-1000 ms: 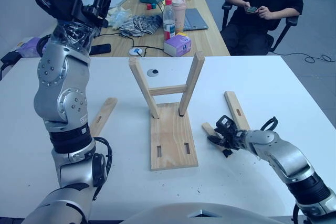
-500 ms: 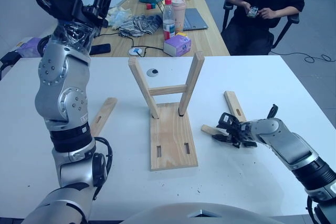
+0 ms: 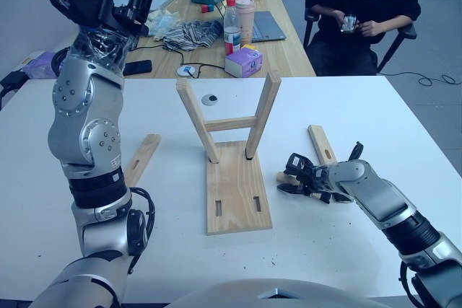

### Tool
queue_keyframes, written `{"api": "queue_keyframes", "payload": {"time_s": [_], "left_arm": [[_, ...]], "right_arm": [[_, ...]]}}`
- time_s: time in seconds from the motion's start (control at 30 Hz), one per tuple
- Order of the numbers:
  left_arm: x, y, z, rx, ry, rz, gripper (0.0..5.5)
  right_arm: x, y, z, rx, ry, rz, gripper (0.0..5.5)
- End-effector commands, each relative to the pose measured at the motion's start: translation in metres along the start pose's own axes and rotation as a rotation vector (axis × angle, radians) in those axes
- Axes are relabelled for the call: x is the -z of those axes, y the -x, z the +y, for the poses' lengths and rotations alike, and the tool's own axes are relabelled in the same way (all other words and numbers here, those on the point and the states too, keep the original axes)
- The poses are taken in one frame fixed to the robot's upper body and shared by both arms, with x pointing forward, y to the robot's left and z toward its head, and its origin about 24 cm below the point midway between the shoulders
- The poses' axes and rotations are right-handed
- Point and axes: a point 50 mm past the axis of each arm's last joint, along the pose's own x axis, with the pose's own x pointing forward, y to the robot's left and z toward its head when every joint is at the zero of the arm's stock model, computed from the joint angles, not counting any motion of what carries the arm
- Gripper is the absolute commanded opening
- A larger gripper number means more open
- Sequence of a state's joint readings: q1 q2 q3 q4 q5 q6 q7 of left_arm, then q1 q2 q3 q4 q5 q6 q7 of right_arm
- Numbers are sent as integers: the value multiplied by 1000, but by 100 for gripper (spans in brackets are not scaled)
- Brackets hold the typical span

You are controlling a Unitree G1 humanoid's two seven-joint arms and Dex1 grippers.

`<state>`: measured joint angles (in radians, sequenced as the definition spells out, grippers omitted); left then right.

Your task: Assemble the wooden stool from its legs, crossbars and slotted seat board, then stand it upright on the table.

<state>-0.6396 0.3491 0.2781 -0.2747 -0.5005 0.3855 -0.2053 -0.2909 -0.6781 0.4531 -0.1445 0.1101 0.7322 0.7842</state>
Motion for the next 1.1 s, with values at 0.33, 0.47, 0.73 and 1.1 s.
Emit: {"api": "queue_keyframes", "payload": {"time_s": [0.33,0.47,0.73,1.1], "left_arm": [[-4,-3,-1,8,-3,-2,305],[-4,-3,-11,83,61,20,305],[1,12,-63,453,163,255,305],[48,10,-144,534,70,497,305]], "right_arm": [[30,-1,-10,18,-232,53,130],[-11,24,-45,111,-542,-389,130],[-94,140,-83,172,-663,-1202,130],[-158,164,-66,227,-855,-1444,130]]}}
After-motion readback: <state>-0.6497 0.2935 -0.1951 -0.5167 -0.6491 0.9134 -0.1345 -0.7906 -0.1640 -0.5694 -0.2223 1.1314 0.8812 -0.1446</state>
